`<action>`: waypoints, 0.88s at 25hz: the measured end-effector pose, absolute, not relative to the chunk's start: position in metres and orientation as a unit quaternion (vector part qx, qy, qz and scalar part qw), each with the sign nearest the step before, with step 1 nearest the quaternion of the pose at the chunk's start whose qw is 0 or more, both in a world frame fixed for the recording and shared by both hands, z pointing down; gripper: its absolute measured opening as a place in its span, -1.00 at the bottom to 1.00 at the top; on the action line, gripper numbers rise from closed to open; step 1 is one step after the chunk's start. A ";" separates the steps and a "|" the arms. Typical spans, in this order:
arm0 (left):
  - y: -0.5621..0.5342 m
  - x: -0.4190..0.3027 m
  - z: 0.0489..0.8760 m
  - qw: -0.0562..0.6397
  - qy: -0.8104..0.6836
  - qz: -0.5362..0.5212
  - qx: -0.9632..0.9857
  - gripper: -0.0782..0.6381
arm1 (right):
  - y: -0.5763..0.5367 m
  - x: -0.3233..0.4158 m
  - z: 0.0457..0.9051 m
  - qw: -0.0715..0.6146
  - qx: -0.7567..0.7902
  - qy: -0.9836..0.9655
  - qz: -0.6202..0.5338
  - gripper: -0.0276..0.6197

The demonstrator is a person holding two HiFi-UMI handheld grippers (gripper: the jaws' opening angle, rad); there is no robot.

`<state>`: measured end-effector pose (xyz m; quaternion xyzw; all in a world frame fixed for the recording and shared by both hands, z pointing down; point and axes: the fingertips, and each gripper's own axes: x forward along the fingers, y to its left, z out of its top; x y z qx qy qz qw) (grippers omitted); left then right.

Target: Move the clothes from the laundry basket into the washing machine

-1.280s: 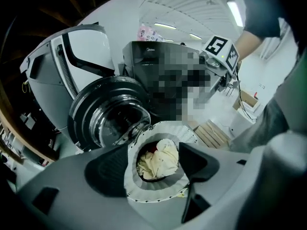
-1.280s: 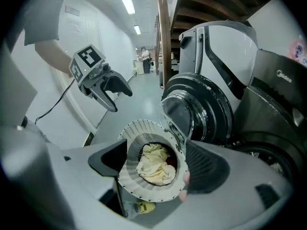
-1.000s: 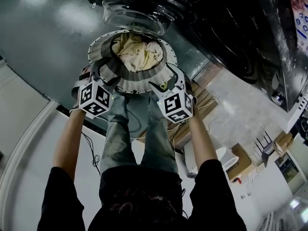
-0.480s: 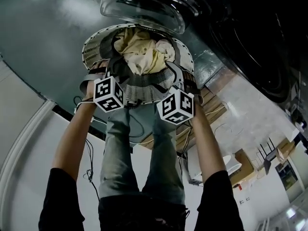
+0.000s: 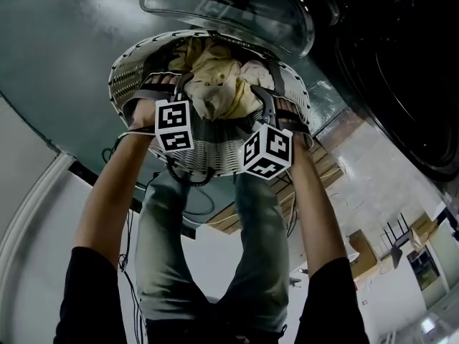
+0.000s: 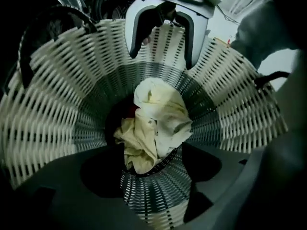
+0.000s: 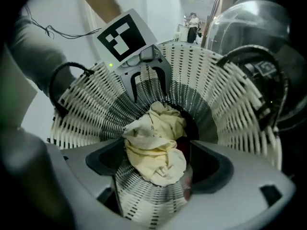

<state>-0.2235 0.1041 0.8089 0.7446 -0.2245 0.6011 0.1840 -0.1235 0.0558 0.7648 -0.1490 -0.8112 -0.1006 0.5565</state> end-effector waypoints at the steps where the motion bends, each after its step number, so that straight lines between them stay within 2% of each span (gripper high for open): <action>1: 0.104 -0.227 0.820 0.181 -0.220 0.609 0.740 0.25 | 0.056 -0.126 0.775 0.562 -0.152 -0.807 -0.100 0.43; 5: 0.098 -0.231 0.860 0.152 -0.213 0.633 0.729 0.31 | 0.062 -0.128 0.818 0.586 -0.161 -0.787 -0.100 0.50; 13: 0.086 -0.233 0.919 0.140 -0.199 0.642 0.727 0.44 | 0.064 -0.114 0.887 0.626 -0.187 -0.747 -0.125 0.62; 19: 0.081 -0.241 0.965 0.130 -0.204 0.669 0.703 0.64 | 0.055 -0.109 0.935 0.663 -0.193 -0.699 -0.185 0.75; 22: 0.075 -0.244 0.985 0.132 -0.210 0.676 0.694 0.67 | 0.051 -0.104 0.953 0.679 -0.207 -0.677 -0.194 0.74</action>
